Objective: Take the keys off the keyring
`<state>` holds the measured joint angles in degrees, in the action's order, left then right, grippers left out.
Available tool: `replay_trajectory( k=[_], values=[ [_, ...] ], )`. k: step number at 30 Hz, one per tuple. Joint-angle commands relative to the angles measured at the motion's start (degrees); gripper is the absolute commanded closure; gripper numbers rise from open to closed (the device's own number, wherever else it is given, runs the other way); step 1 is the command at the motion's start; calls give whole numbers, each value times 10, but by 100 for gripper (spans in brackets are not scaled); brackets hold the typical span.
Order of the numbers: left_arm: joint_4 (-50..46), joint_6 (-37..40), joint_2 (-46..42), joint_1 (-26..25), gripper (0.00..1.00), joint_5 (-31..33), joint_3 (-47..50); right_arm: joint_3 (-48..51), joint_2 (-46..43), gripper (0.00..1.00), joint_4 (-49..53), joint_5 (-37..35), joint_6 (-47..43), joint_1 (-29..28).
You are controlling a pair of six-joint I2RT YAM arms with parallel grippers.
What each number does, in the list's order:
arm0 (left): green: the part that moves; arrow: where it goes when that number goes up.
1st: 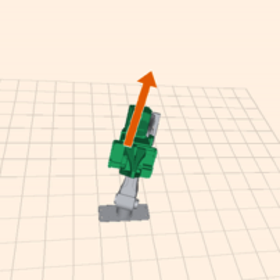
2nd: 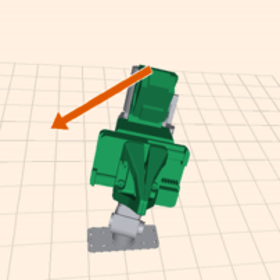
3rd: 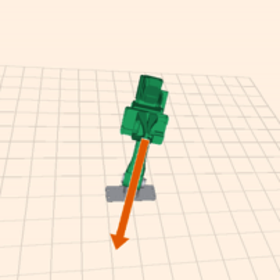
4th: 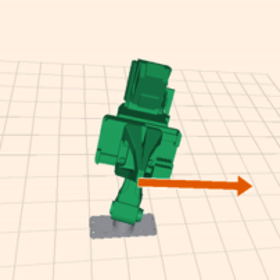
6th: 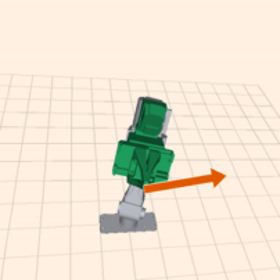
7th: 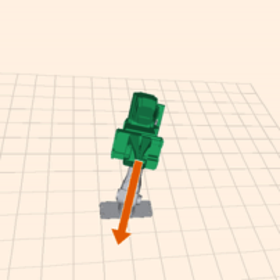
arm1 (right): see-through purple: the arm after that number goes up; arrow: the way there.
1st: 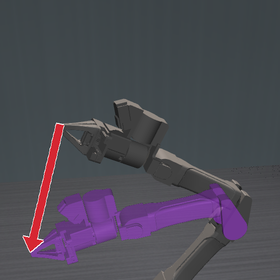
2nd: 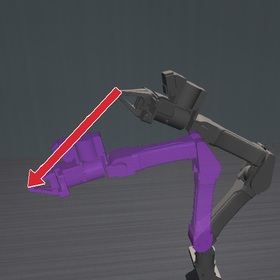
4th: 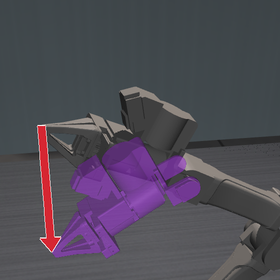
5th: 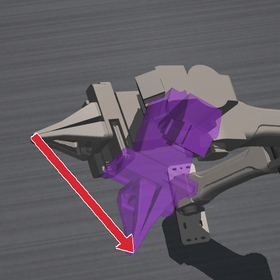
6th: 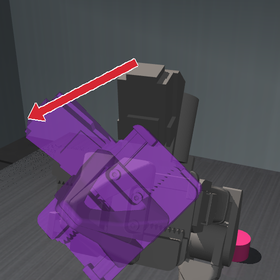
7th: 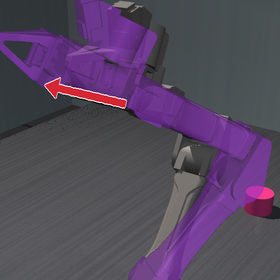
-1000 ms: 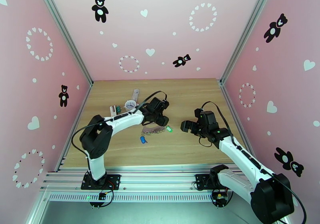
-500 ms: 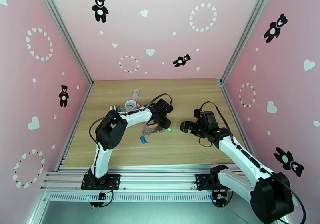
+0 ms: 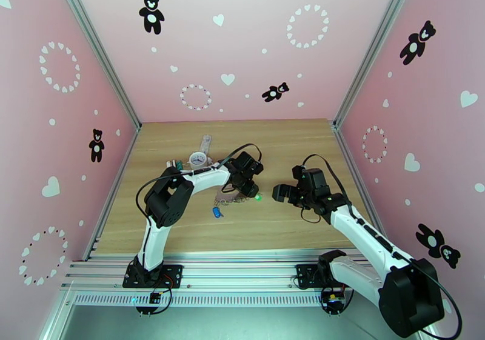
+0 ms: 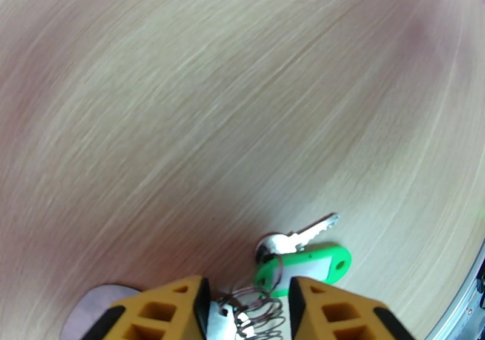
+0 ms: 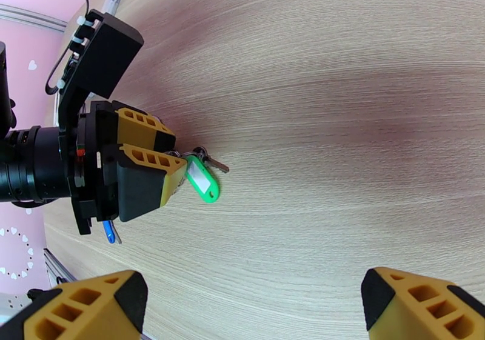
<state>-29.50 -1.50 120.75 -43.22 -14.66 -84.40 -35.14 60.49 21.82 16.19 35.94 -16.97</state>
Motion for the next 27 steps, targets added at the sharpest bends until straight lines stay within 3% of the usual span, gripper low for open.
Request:
replay_trajectory(
  k=[1,20,27],
  values=[
    [0,13,-17,-1,61,-17,13,-12,4,1,2,5,-6,-1],
    [6,28,-42,-1,78,-20,32,-11,8,1,2,4,-15,-1],
    [-2,37,-42,-2,77,-14,30,-11,9,1,3,3,-18,-2]
  ],
)
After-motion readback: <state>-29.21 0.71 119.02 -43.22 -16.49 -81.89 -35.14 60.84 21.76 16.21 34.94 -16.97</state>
